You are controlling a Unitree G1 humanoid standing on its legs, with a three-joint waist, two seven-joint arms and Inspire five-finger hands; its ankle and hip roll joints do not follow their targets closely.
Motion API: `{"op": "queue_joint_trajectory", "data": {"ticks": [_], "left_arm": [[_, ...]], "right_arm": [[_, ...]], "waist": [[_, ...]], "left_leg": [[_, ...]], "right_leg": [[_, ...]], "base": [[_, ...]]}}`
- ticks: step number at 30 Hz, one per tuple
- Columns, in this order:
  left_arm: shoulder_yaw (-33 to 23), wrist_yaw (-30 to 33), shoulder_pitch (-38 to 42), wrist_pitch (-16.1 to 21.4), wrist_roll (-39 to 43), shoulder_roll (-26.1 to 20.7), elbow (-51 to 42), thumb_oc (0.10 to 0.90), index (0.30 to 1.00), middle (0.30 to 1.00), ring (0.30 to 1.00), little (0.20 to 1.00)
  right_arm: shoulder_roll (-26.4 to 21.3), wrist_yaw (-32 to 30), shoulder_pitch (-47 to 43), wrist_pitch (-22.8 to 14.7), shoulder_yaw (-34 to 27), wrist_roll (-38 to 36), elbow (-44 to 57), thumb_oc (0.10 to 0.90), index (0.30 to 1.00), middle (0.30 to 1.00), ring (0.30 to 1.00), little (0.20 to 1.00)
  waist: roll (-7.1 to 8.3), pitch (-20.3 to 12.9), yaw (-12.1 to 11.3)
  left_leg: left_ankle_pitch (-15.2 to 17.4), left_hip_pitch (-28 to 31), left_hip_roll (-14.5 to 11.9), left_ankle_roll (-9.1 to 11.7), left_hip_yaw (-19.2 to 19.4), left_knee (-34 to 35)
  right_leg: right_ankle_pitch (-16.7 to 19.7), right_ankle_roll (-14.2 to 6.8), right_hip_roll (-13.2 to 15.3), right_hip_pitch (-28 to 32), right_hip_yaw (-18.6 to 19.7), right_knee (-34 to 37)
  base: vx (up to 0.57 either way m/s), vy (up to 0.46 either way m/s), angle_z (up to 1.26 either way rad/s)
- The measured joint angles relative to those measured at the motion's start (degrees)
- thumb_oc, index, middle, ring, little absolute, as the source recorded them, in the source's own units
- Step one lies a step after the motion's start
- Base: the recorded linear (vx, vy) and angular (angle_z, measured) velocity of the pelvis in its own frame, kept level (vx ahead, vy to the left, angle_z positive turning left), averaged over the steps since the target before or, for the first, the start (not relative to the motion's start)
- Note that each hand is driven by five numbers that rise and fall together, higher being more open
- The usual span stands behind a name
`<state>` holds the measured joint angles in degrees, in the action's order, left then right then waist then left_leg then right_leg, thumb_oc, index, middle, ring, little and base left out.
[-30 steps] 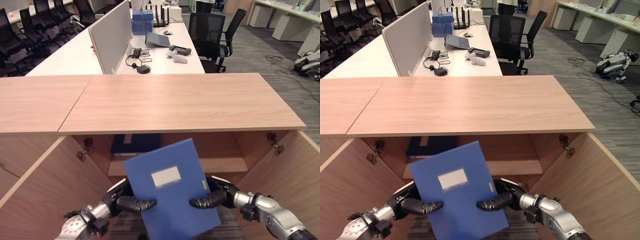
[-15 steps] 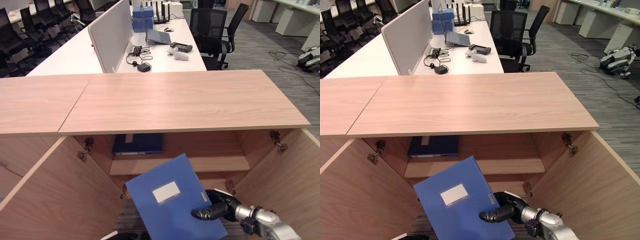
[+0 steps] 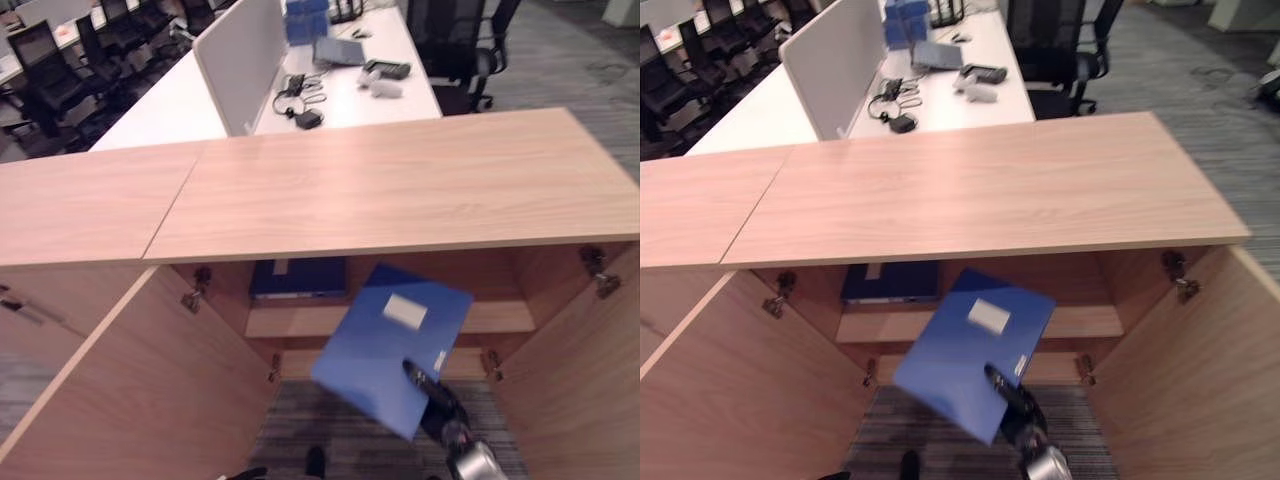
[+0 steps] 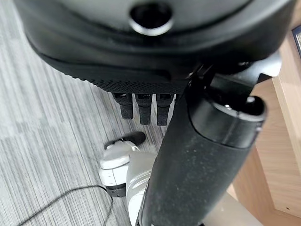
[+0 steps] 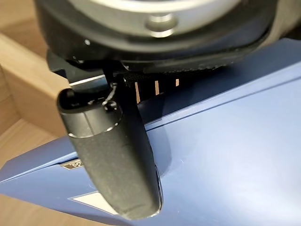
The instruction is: Put the empty folder in the office cabinet
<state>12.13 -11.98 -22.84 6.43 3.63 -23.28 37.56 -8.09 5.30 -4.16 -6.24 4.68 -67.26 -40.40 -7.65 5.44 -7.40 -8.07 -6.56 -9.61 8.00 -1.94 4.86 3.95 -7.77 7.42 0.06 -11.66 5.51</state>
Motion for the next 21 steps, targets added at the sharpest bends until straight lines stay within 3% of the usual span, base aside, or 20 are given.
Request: {"op": "queue_joint_trajectory", "data": {"ticks": [1,3,5,9,13,17,21], "left_arm": [[1.01,1.08,0.52,-0.12,0.7,-0.2,0.08,0.8,0.9,0.9,0.9,0.9],[2.16,1.78,1.54,-0.08,0.72,-0.75,0.09,0.8,0.9,0.9,0.9,0.9],[3.91,2.05,3.41,0.25,0.7,-1.27,-1.02,0.8,0.9,0.9,0.9,0.9],[7.56,2.69,6.79,0.31,0.63,-3.38,-3.54,0.8,0.9,0.9,0.9,0.9],[8.63,2.7,8.81,0.61,2.44,-3.29,-3.13,0.8,0.9,0.9,0.9,0.9],[11.75,3.07,12.27,1.48,2.88,-4.02,-3.45,0.8,0.9,0.9,0.9,0.9],[12.91,2.93,13.51,1.56,3.0,-5.25,-4.08,0.8,0.9,0.9,0.9,0.9]], "right_arm": [[0.41,-2.1,-4.81,-2.47,-2.31,-0.71,-2.42,0.4,0.3,0.3,0.3,0.3],[0.38,-4.27,-9.7,-4.39,-4.84,-1.65,-5.97,0.4,0.3,0.3,0.3,0.3],[-1.03,-7.3,-17.07,-8.03,-10.43,-4.9,-9.53,0.4,0.3,0.3,0.3,0.3],[-7.88,-11.13,-28.83,-9.91,-16.94,-8.82,-17.25,0.4,0.3,0.3,0.3,0.3],[-11.93,-13.05,-34.44,-12.93,-18.57,-11.8,-18.67,0.4,0.3,0.3,0.3,0.3],[-18.8,-15.6,-48.94,-13.63,-19.89,-14.68,-24.28,0.4,0.3,0.3,0.3,0.3],[-22.9,-15.81,-54.77,-14.53,-18.97,-15.11,-28.07,0.4,0.3,0.3,0.3,0.3]], "waist": [[-0.13,0.18,-1.29],[-0.27,0.39,-1.77],[-0.99,2.48,-2.66],[-2.7,6.13,-4.05],[-3.43,7.94,-4.91],[-5.46,10.81,-6.53],[-5.14,11.77,-7.1]], "left_leg": [[-0.26,-0.96,0.09,-0.17,-0.11,-0.01],[-0.55,-2.38,0.22,-0.03,-1.02,-0.01],[-1.3,-4.41,1.07,-0.44,-2.18,-0.18],[-3.13,-7.88,2.65,-1.63,-3.24,-0.25],[-3.9,-9.89,4.03,-1.85,-3.68,-0.29],[-4.28,-12.24,4.7,-2.13,-3.86,-0.31],[-4.26,-13.24,5.54,-2.14,-4.37,-0.31]], "right_leg": [[0.2,0.21,0.04,-0.92,-0.13,0.01],[0.49,0.18,0.09,-1.8,-0.5,0.0],[0.95,-0.01,0.71,-3.1,-1.5,0.0],[2.09,-1.13,2.03,-5.89,-2.17,-0.01],[2.28,-1.39,3.28,-7.44,-2.93,-0.06],[2.5,-1.63,3.9,-9.58,-3.21,-0.51],[2.06,-2.08,4.65,-9.99,-4.13,-0.52]], "base": [[-0.1,0.033,0.15],[-0.07,0.02,0.17],[-0.08,0.028,0.27],[-0.06,0.016,0.13],[-0.04,0.006,0.13],[-0.03,0.012,0.05],[0.0,0.003,0.13]]}}
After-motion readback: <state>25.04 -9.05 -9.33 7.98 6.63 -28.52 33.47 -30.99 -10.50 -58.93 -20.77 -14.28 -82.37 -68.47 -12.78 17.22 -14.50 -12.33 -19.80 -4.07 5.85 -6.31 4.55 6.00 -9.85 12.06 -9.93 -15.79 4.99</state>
